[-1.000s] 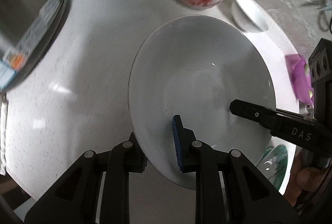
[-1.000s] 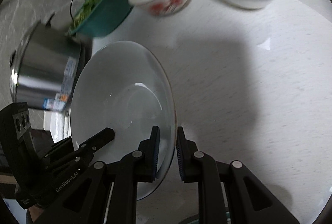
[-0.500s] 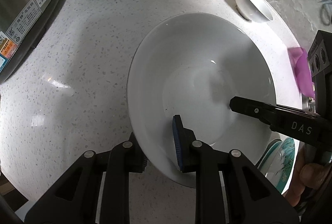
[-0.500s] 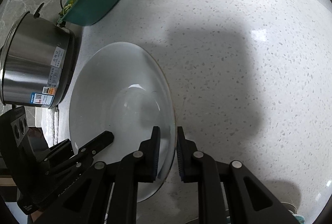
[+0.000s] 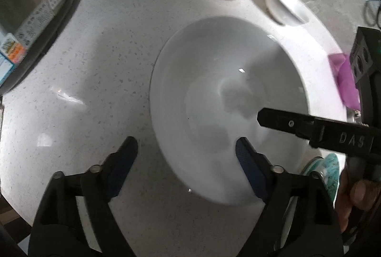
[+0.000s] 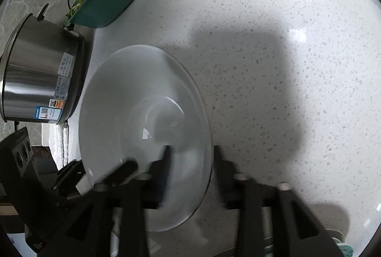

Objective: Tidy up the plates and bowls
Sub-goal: 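Lower the white bowl onto the teal plate stack and open both grippers, then move both grippers to the smaller white bowl by the wall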

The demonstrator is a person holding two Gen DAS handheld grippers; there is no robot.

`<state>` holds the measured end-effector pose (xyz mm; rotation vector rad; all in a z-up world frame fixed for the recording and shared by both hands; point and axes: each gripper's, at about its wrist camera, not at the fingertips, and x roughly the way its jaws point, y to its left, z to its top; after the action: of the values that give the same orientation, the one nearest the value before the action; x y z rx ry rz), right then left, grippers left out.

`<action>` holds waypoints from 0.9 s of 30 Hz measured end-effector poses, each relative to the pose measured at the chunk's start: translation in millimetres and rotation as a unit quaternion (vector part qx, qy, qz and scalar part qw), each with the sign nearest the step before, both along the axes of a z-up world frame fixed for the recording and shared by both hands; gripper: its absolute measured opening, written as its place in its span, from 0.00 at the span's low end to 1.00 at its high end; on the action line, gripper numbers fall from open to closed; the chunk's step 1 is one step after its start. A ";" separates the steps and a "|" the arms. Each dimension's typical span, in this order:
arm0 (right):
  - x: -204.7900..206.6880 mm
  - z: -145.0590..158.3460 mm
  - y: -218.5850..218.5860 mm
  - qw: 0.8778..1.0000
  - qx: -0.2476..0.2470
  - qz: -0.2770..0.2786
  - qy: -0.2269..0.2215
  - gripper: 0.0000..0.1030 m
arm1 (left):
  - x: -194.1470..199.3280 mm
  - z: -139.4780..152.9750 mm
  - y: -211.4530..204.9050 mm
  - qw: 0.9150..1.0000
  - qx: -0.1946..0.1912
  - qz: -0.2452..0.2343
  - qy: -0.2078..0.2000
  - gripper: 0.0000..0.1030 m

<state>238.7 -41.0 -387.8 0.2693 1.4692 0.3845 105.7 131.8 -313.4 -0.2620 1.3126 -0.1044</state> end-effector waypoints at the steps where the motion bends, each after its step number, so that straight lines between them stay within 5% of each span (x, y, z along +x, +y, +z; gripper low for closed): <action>1: -1.1 4.7 -0.9 1.000 -0.001 0.000 -0.007 0.56 | -2.4 3.5 1.7 1.000 -0.004 0.000 0.001 0.82; 5: -9.2 28.3 -24.5 0.999 0.019 -0.014 -0.027 0.71 | -7.0 32.2 16.9 0.999 -0.044 0.002 -0.010 0.87; 8: -13.8 45.9 -64.7 0.997 0.039 -0.057 -0.040 0.75 | 9.3 67.0 27.1 0.999 -0.035 -0.013 -0.038 0.90; 13: 2.9 78.6 -139.2 0.985 0.047 -0.152 -0.070 0.75 | 83.2 122.7 10.8 0.993 -0.010 -0.082 -0.082 0.94; 16: 25.9 105.8 -168.2 0.977 0.036 -0.183 -0.101 0.75 | 138.6 145.0 -22.1 0.983 -0.010 -0.154 -0.103 0.94; 21: 71.4 120.0 -185.9 0.974 0.038 -0.196 -0.109 0.75 | 226.7 141.3 -92.7 0.961 0.014 -0.262 -0.085 0.94; 24: 100.7 104.6 -187.1 0.975 0.047 -0.201 -0.084 0.75 | 274.4 122.4 -137.1 0.944 0.065 -0.316 -0.068 0.94; 27: 124.4 79.6 -185.8 0.975 0.047 -0.209 -0.057 0.73 | 300.7 100.2 -157.1 0.936 0.085 -0.339 -0.044 0.93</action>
<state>363.1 -226.8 -308.2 0.6104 1.2438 0.1255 406.4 -25.3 -213.1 0.3532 1.2660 -0.5772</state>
